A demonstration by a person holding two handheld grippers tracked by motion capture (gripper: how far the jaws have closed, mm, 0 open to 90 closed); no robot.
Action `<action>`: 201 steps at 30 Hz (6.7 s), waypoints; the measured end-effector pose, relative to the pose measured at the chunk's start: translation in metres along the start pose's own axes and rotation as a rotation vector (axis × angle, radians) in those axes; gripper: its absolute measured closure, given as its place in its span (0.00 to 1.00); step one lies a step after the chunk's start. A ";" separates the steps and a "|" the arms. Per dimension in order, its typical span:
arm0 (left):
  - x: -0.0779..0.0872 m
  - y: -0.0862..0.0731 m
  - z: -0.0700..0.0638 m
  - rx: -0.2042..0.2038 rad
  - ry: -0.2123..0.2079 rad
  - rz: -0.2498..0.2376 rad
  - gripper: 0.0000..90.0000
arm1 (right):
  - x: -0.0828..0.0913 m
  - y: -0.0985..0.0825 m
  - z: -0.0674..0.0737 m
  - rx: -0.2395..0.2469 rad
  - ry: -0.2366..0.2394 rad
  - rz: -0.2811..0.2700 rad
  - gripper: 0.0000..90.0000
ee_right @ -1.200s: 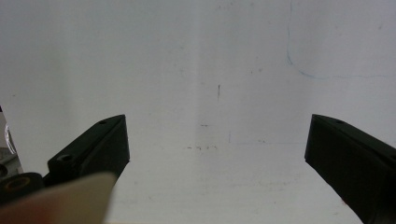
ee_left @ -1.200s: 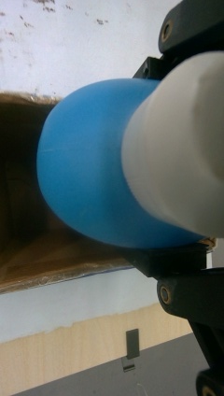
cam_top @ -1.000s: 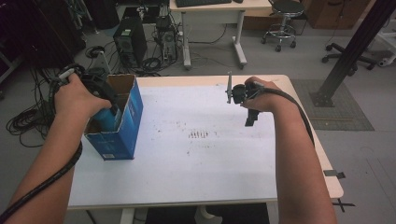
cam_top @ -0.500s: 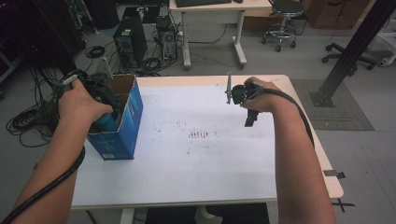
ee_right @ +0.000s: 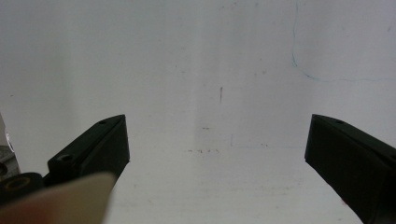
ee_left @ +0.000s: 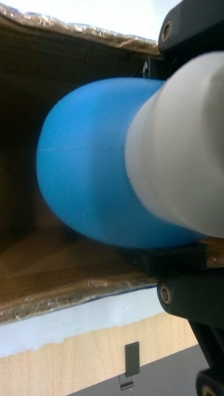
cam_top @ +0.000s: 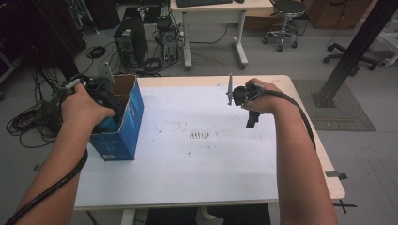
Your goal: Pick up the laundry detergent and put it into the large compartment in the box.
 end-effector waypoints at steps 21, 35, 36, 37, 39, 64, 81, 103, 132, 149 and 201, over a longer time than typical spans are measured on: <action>-0.015 0.002 -0.002 0.003 0.007 0.023 0.42 | -0.007 -0.003 0.000 -0.007 0.011 -0.003 0.07; -0.017 0.002 -0.002 0.006 0.010 0.024 0.41 | -0.008 -0.004 0.000 -0.008 0.014 -0.003 0.07; -0.017 0.002 -0.002 0.005 0.009 0.024 0.41 | -0.008 -0.004 0.000 -0.010 0.014 -0.004 0.07; -0.017 0.002 -0.002 0.005 0.009 0.024 0.41 | -0.008 -0.004 0.000 -0.010 0.014 -0.004 0.07; -0.017 0.002 -0.002 0.008 0.006 0.024 0.41 | -0.008 -0.003 0.000 -0.009 0.013 -0.005 0.07; -0.009 0.001 -0.003 0.018 0.027 -0.002 0.35 | -0.009 -0.002 0.001 -0.006 0.014 -0.003 0.07; 0.007 -0.002 -0.004 0.009 0.049 -0.030 0.31 | -0.010 -0.002 0.001 -0.004 0.015 -0.005 0.07; 0.038 -0.012 -0.010 -0.060 0.068 -0.057 0.23 | -0.008 -0.002 0.003 0.001 0.014 -0.009 0.07; 0.067 -0.030 -0.085 -0.423 0.079 -0.105 0.00 | -0.009 -0.008 0.005 -0.010 0.018 -0.017 0.07; 0.049 -0.053 -0.165 -1.017 0.040 -0.052 0.01 | -0.012 -0.009 0.006 -0.017 0.025 -0.013 0.07; 0.044 -0.062 -0.184 -1.254 0.000 -0.020 0.00 | -0.008 -0.011 0.010 0.001 0.027 0.002 0.07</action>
Point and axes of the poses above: each handheld gripper's, and its own axes: x roughly backward along the jaws, y roughly out of its top, z roughly to its left, the point moved 4 cm from there along -x, roughly forward along the jaws, and after that the axes turned 2 degrees about -y, right-handed, at the moved point
